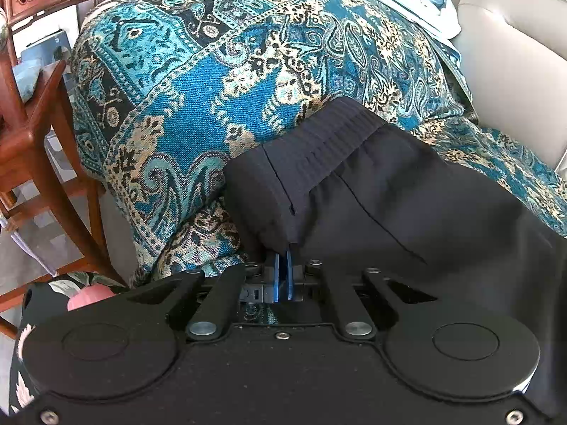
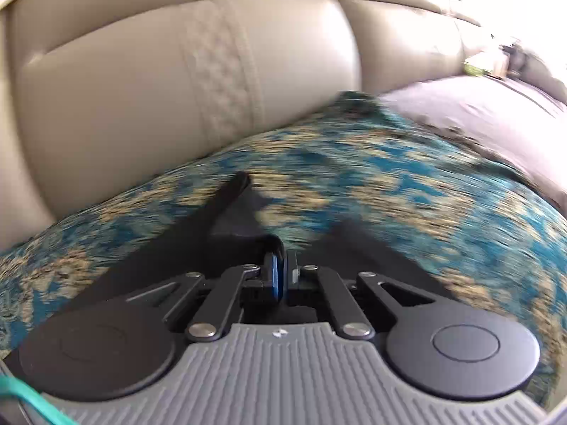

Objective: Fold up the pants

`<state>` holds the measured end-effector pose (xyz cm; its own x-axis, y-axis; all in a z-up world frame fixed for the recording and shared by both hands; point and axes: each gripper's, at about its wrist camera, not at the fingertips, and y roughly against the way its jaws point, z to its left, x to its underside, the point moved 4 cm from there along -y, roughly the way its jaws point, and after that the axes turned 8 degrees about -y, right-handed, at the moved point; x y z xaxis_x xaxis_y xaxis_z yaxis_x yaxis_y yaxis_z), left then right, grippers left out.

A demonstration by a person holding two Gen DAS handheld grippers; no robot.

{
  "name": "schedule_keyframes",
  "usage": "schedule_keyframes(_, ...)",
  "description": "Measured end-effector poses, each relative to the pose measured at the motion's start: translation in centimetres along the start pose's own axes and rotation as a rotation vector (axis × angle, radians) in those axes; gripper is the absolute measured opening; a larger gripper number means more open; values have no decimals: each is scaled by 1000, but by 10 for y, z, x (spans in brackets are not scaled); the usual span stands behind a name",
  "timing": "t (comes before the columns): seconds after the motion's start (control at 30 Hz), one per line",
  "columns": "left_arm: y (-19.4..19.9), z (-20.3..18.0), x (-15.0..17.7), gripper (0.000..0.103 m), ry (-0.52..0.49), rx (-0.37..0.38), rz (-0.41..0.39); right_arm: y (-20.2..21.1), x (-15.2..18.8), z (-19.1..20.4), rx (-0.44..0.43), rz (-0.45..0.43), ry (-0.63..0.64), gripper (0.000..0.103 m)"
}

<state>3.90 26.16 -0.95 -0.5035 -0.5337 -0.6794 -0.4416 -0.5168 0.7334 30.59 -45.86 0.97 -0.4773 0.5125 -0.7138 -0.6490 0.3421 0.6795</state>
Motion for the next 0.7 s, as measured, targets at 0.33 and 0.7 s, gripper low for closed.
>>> schedule_keyframes(0.33, -1, 1, -4, 7, -32, 19, 30, 38, 19, -79, 22, -6, -91, 5)
schedule_keyframes(0.7, -2, -2, -5, 8, -80, 21, 37, 49, 53, -130, 46, 1, -205, 5)
